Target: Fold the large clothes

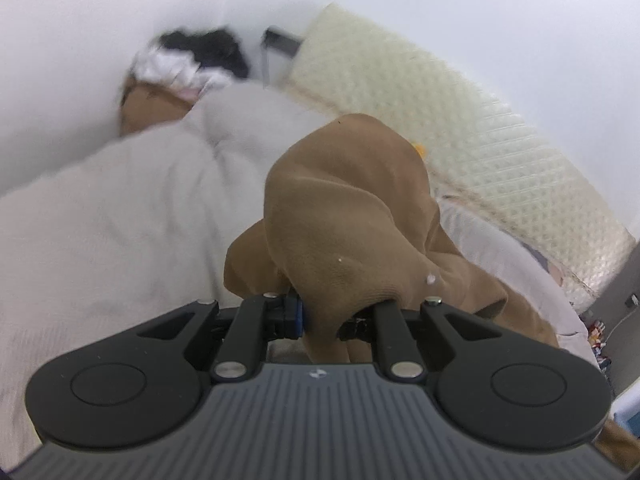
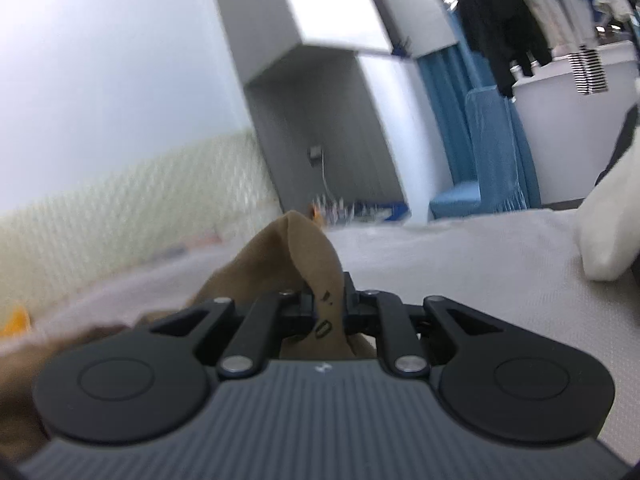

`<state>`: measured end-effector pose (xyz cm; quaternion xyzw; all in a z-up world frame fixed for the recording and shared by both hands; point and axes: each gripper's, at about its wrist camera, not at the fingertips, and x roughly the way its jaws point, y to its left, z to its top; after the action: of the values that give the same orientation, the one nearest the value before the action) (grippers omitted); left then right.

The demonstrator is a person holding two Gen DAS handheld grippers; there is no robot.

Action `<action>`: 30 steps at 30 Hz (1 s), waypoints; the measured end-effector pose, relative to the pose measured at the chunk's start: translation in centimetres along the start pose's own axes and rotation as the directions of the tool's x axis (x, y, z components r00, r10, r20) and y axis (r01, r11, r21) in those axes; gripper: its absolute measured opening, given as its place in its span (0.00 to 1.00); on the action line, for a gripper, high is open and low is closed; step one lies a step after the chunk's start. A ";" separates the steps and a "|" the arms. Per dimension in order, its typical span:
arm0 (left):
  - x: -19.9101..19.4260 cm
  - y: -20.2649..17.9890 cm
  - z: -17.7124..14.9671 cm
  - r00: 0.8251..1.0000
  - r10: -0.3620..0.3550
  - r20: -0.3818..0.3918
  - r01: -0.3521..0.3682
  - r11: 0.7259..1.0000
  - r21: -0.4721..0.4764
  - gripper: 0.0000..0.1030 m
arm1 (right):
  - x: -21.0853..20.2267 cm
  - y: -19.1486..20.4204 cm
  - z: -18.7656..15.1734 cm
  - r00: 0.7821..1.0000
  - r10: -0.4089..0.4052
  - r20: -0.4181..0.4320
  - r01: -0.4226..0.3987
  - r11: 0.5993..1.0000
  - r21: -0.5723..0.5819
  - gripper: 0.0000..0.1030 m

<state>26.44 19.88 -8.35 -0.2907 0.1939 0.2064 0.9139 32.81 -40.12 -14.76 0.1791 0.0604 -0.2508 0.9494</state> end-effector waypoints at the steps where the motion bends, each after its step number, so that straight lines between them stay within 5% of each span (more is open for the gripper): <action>1: 0.1 1.3 -0.4 1.000 0.005 -0.015 -0.006 0.999 -0.037 0.16 | 0.3 0.2 -0.2 0.999 0.013 -0.039 -0.013 1.000 -0.011 0.12; 7: 2.2 3.2 -3.4 0.997 0.068 -0.018 -0.069 0.997 -0.028 0.17 | 3.9 0.8 -2.0 0.959 0.002 -0.282 -0.012 0.999 -0.036 0.14; 14: 4.8 3.7 -3.8 0.997 0.073 -0.023 -0.073 0.997 -0.015 0.21 | 5.7 2.5 -2.9 0.947 -0.051 -0.317 0.037 0.998 -0.050 0.15; 21: 11.6 5.6 -4.5 0.991 0.092 -0.101 -0.098 0.994 -0.053 0.27 | 6.9 3.6 -4.8 0.930 -0.126 -0.344 0.104 0.991 -0.083 0.16; 30: 15.3 9.0 -5.1 0.980 0.048 -0.193 -0.086 0.977 -0.193 0.34 | 6.7 4.3 -5.0 0.926 -0.168 -0.337 0.144 0.985 -0.096 0.22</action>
<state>33.66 27.49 -23.50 -0.3925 0.2669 0.2274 0.8503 40.63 -37.89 -19.45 0.1814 0.2480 -0.2882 0.9069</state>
